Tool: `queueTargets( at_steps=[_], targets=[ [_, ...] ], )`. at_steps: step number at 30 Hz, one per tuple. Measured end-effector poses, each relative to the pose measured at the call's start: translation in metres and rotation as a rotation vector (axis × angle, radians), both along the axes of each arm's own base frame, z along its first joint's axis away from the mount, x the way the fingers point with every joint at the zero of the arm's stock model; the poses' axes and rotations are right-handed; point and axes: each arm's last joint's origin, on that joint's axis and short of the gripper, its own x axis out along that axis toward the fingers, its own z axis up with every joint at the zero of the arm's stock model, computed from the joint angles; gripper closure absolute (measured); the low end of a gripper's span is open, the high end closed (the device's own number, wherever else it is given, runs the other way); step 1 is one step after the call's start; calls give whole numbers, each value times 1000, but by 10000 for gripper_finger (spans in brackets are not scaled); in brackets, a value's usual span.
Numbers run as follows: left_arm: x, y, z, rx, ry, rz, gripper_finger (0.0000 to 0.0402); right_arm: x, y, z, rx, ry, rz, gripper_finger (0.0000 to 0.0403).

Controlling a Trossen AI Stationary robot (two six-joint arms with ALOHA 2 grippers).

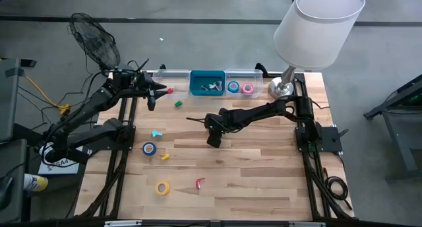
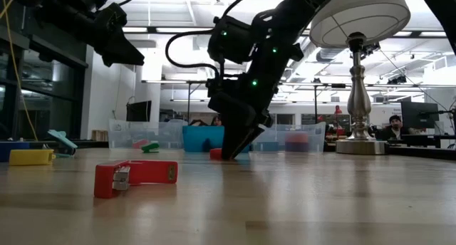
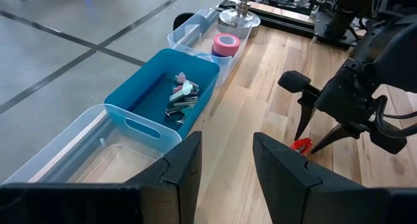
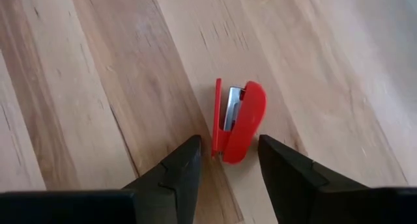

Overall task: Pick and place Stapler, Stapler remover, tape
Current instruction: Put the top red stapler into the left transparent bin

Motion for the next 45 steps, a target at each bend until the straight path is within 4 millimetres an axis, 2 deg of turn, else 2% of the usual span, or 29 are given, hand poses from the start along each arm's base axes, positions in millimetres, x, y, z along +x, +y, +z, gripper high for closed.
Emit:
queueTargets(
  at_steps=[11, 16, 25, 32, 35, 42, 45],
  targets=[
    [0, 0, 0, 0, 0, 1, 266, 1, 0, -1, -4, -10, 25, 268],
    [0, 0, 0, 3, 3, 10, 266, 1, 0, -1, 5, -11, 28, 292],
    [0, 0, 0, 2, 4, 12, 266, 2, 0, -1, 14, -14, 32, 359],
    [0, 0, 0, -1, 1, 1, 266, 1, 2, 4, 21, -30, 40, 362],
    [0, -1, 0, 4, -8, -44, 266, 0, 5, 15, 24, -63, 52, 362],
    [3, -5, 6, 54, -87, -255, 266, -2, 7, 66, 0, -249, 58, 362],
    [4, -6, 9, 70, -129, -321, 266, -2, 9, 94, -24, -377, 74, 362]
  ],
)
